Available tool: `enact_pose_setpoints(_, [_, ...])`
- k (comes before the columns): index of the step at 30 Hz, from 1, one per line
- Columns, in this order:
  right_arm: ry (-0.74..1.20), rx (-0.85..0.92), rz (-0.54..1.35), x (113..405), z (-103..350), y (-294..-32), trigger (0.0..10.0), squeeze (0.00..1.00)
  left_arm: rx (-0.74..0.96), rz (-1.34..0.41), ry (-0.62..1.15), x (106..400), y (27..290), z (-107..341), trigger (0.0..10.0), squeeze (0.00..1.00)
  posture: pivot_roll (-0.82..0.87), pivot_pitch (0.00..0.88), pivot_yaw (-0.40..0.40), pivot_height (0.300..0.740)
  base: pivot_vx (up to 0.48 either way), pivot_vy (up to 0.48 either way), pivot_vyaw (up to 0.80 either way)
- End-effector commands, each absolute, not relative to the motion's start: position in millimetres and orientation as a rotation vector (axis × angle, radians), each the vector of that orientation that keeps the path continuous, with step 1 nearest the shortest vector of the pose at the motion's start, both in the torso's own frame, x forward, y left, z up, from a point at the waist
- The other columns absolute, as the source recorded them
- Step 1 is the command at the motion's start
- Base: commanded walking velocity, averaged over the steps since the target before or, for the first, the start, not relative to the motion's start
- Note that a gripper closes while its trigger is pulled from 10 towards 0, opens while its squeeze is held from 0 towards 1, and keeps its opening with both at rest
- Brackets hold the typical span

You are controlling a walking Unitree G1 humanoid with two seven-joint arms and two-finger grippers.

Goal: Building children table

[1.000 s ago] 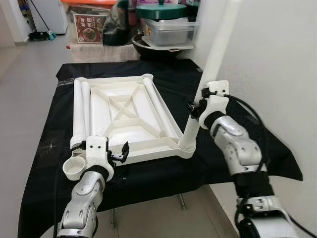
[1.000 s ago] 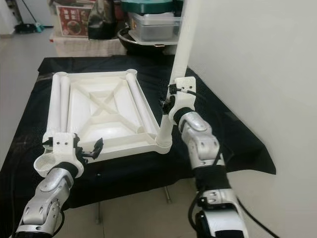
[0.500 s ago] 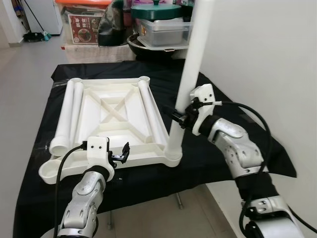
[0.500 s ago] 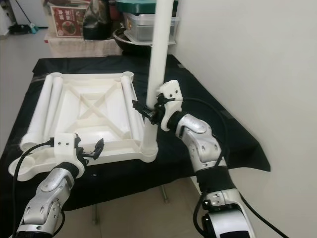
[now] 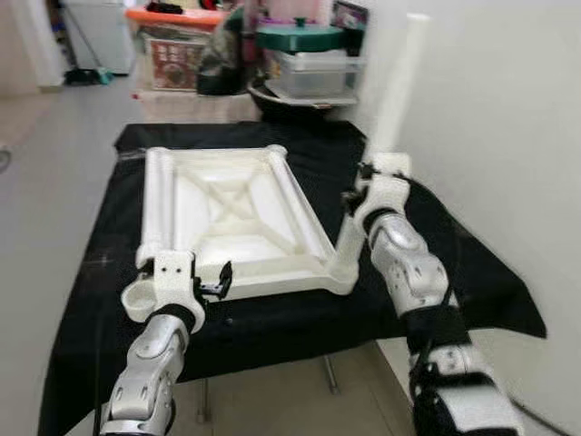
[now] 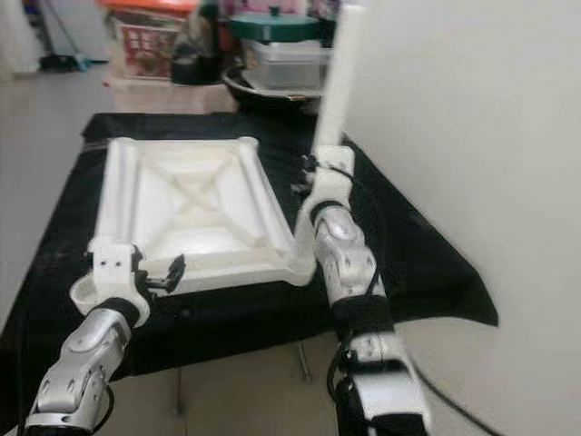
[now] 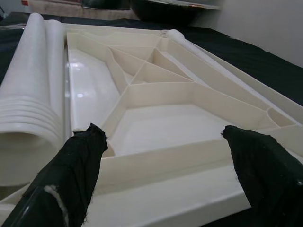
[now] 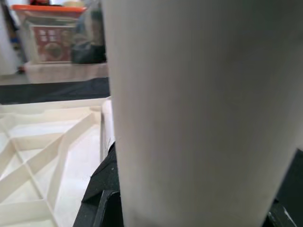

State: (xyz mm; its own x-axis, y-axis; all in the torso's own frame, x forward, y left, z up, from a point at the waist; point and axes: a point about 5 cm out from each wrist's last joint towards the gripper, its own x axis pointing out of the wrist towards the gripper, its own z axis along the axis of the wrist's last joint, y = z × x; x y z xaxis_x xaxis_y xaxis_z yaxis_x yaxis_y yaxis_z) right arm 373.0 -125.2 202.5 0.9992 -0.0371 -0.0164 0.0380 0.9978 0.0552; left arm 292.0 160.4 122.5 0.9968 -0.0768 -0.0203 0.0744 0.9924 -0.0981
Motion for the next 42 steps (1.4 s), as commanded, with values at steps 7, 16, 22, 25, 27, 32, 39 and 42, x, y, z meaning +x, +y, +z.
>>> enact_pose_setpoints(7, [0.03,0.083,0.164,362.2,202.9,-86.3,10.0,1.0,-0.092,-0.092,0.024,293.5,156.7,122.9,10.0,0.0,0.1,0.0,-0.102,0.74,0.0,0.0,0.0])
enact_pose_setpoints(16, [-0.102,0.171,0.555,369.9,245.1,-103.9,10.0,0.0,-0.098,-0.092,0.024,294.2,156.1,122.7,10.0,0.0,0.08,0.0,-0.101,0.74,0.0,0.0,0.0])
enact_pose_setpoints(22, [-0.101,0.11,0.875,351.3,236.9,-97.1,10.0,0.0,-0.099,-0.095,0.024,294.1,155.2,122.6,10.0,0.0,0.09,0.0,-0.103,0.74,0.0,0.0,0.0])
enact_pose_setpoints(25, [-0.088,0.083,0.936,345.5,229.5,-89.3,10.0,0.0,-0.099,-0.094,0.024,293.9,155.2,122.8,10.0,0.0,0.09,0.0,-0.106,0.74,0.0,0.0,0.0])
enact_pose_setpoints(27, [-0.079,0.07,0.968,342.4,224.9,-84.5,10.0,0.0,-0.099,-0.094,0.024,293.7,155.2,122.9,10.0,0.0,0.1,0.0,-0.108,0.74,0.0,0.0,0.0])
enact_pose_setpoints(32, [-0.012,0.044,0.895,350.3,202.4,-71.2,0.0,0.0,-0.099,-0.088,0.021,293.6,155.7,123.3,10.0,0.0,0.09,0.0,-0.105,0.74,0.0,0.0,0.0])
enact_pose_setpoints(39, [0.141,0.048,0.221,378.4,177.2,-111.2,0.0,0.0,-0.104,-0.1,0.03,292.6,153.2,121.0,10.0,0.0,0.06,0.0,-0.089,0.74,0.0,0.0,0.0])
enact_pose_setpoints(42, [0.162,0.023,-0.01,372.7,171.2,-129.1,0.0,0.0,-0.103,-0.104,0.032,292.5,152.6,120.5,10.0,0.0,0.06,0.0,-0.088,0.74,0.0,0.0,0.0])
